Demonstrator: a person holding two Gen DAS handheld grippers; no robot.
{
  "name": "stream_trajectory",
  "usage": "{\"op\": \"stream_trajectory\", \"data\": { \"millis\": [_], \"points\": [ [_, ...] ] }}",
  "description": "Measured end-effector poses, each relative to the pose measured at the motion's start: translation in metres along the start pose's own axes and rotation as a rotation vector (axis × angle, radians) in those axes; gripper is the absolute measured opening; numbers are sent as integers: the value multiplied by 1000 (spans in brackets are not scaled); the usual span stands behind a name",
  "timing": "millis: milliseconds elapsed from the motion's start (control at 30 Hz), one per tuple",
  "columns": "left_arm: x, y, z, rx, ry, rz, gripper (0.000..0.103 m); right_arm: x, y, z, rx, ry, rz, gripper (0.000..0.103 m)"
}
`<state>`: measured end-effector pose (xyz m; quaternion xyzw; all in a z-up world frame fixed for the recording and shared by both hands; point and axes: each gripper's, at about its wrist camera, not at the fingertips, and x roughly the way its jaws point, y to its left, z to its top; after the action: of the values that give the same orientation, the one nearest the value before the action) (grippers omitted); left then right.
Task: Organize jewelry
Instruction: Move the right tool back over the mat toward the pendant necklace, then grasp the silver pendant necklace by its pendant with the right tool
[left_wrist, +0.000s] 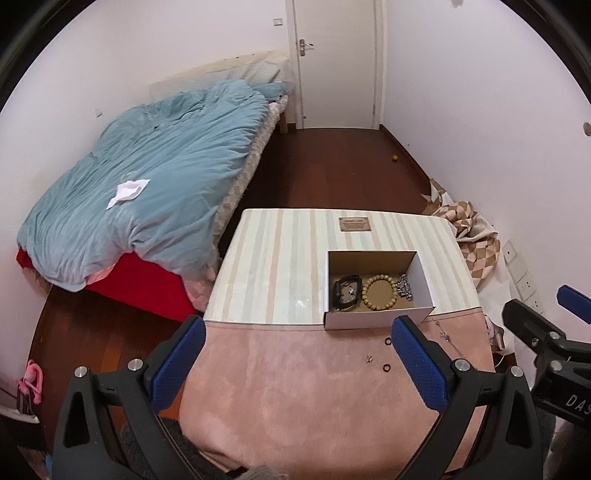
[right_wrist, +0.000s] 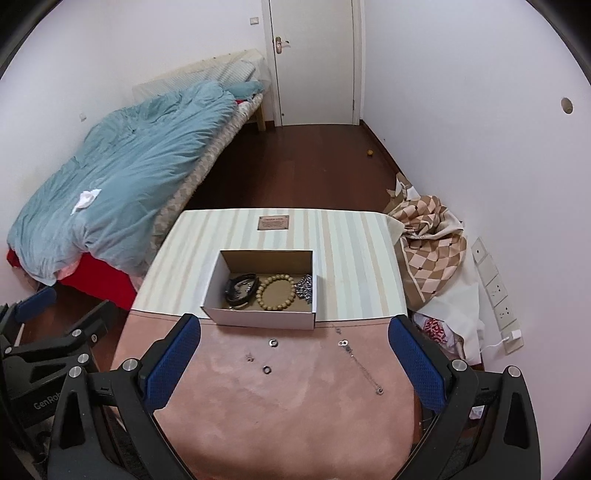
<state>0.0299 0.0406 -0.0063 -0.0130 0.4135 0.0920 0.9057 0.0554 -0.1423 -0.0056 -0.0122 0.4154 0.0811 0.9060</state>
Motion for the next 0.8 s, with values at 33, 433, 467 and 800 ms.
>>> {"op": "stream_trajectory", "data": {
  "millis": [33, 433, 467, 800],
  "points": [
    [-1, 1, -1, -4, 2, 11, 103, -1, -2, -2, 13, 1, 3, 103],
    [53, -15, -27, 12, 80, 73, 103, 48, -56, -38, 120, 83, -80, 70],
    [62, -18, -31, 16, 97, 70, 103, 54, -62, -40, 138, 91, -78, 68],
    [138, -41, -65, 40, 246, 75, 103, 127, -145, -86, 300, 222, -128, 68]
  ]
}}
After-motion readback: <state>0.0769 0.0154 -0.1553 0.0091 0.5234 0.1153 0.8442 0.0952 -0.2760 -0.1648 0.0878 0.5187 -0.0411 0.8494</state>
